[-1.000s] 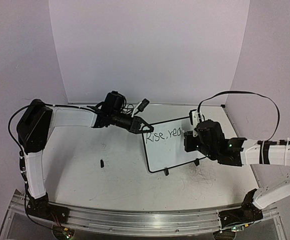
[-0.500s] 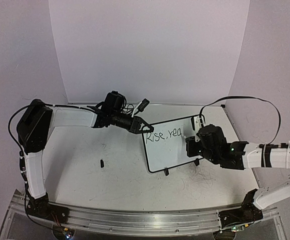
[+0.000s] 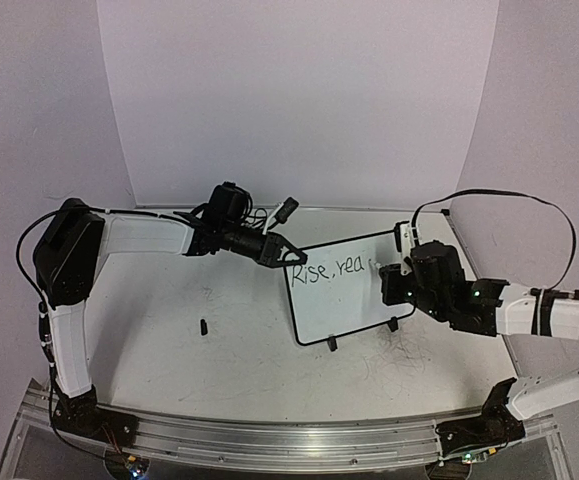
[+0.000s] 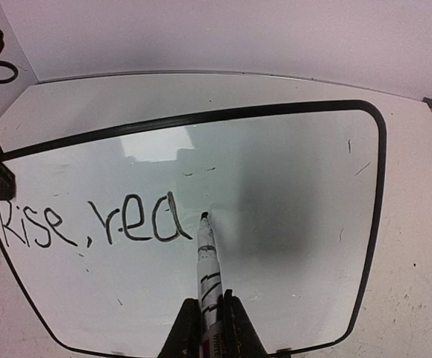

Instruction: Write a sentence on the whiteboard

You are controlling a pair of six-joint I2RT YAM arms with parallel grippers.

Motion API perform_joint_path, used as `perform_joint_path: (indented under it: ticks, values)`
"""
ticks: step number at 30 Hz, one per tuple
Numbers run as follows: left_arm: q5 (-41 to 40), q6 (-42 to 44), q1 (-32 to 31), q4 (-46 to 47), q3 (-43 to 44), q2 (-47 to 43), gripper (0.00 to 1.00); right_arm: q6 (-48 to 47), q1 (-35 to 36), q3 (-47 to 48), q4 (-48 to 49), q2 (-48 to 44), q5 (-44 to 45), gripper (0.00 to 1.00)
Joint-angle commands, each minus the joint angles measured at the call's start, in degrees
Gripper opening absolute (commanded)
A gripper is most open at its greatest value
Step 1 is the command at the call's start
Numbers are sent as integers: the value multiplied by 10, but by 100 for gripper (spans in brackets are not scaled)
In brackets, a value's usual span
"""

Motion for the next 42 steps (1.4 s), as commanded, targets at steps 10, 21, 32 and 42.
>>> perform_joint_path:
  ticks: [10, 21, 32, 42]
  values:
    - [9, 7, -10, -20, -1, -22, 0, 1, -6, 24, 50, 21, 24, 0]
    - [10, 7, -10, -20, -1, -22, 0, -4, -7, 22, 54, 34, 36, 0]
    - [9, 7, -10, -20, 0, -22, 0, -21, -7, 18, 50, 45, -8, 0]
    - [9, 7, -10, -20, -1, -23, 0, -19, -7, 3, 21, 39, -31, 0]
